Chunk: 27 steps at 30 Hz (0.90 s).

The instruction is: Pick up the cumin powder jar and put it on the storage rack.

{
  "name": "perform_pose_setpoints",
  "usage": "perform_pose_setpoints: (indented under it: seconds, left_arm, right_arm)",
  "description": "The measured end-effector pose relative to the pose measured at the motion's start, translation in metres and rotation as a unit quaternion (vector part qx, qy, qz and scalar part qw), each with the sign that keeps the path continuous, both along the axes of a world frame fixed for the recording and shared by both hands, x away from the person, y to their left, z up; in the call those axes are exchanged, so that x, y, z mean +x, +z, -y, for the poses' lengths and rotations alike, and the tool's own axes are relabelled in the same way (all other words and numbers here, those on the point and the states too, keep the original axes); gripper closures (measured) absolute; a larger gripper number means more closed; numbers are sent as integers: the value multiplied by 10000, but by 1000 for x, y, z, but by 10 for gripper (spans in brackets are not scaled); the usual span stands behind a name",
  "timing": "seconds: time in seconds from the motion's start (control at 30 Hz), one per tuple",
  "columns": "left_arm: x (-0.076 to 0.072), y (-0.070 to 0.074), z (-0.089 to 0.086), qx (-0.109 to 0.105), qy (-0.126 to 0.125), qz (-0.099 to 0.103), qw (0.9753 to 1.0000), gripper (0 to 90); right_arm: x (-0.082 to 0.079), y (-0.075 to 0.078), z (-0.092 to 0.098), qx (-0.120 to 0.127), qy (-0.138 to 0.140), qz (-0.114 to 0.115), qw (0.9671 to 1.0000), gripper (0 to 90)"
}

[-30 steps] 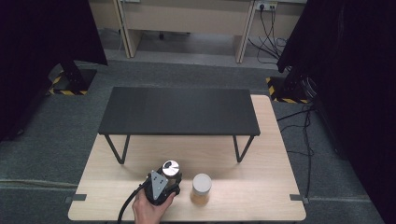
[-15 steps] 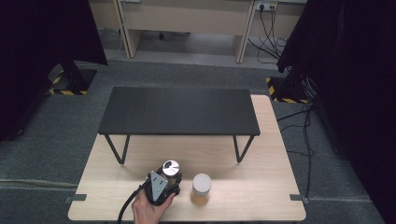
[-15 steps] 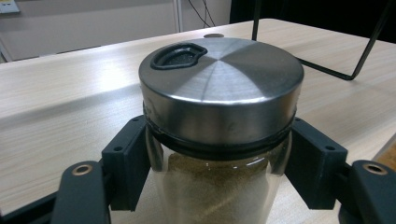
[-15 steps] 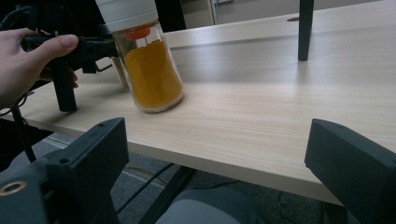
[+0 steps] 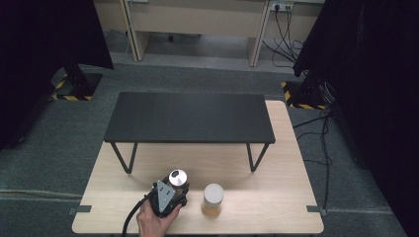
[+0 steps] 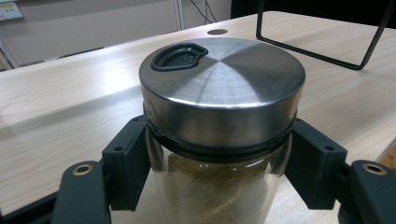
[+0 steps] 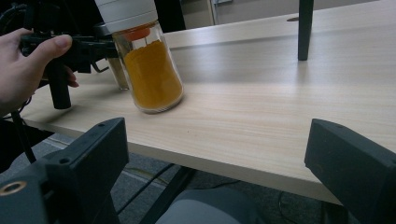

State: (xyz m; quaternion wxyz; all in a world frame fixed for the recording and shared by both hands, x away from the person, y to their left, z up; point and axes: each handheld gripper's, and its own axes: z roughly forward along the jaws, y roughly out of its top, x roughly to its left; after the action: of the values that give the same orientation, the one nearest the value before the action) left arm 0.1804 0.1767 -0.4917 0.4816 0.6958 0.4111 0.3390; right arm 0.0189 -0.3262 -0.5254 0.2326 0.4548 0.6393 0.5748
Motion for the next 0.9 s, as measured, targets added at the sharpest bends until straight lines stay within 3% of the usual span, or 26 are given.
perform_pose_setpoints:
  seconds: [0.13,0.3,0.37,0.47,0.63,0.9]
  left_arm:
    - [-2,3,-6,-75,-61,-28,9999,305]
    - [-6,6,-15,-366,-112,81,9992,306]
    - [-9,12,-17,-404,-121,154,9990,306]
    - [-12,22,-27,-645,-148,169,9977,306]
    - [-20,38,-38,-841,-53,386,9957,305]
    - [-29,57,-48,-735,-4,612,9954,305]
  right_arm:
    - [0,0,0,11,4,-5,10000,65]
    - [0,0,-1,9,9,5,10000,65]
    - [0,0,-1,3,8,10,10000,66]
    - [0,0,-1,2,11,7,10000,65]
    - [0,0,-2,-6,24,19,10000,66]
    - [0,1,-2,-7,12,14,10000,66]
